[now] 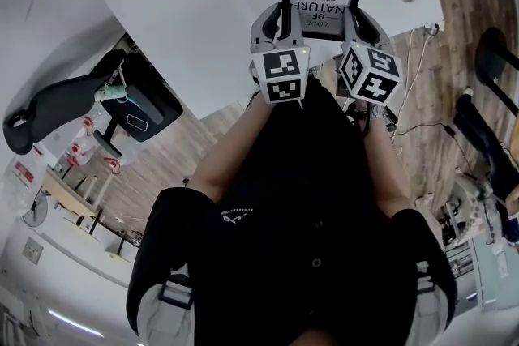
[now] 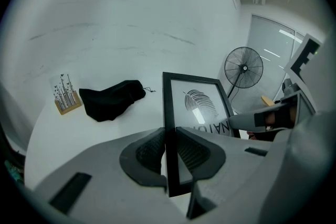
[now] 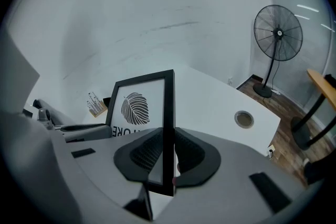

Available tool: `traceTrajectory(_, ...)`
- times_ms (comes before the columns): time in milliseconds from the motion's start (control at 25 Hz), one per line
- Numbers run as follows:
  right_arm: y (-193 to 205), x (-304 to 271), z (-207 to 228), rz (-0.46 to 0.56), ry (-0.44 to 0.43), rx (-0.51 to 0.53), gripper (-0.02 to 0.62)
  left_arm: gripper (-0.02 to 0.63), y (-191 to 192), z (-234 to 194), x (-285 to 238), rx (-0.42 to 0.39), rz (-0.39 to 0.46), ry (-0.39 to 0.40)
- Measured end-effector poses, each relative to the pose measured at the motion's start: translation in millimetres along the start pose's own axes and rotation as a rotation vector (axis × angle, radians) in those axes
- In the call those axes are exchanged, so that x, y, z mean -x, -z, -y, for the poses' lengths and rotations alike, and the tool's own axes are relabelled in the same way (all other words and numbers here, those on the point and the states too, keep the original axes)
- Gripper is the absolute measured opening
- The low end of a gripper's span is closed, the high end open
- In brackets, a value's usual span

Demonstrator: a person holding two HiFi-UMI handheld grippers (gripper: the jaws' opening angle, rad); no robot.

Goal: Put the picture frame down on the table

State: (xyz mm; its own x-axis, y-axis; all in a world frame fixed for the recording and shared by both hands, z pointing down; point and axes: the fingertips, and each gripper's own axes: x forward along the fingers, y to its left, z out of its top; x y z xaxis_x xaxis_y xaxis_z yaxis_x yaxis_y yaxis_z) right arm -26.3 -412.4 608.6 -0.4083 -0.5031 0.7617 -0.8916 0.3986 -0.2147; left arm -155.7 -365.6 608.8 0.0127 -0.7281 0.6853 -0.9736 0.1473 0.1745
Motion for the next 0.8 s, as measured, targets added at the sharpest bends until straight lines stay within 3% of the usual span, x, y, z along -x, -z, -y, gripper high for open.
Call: traceTrajectory(800,54.3,-59.3,6.0,-0.193,0.019,-0.070,0.067,0.071,62.1,-25.9,-52.5,0.071,-0.287,0.019)
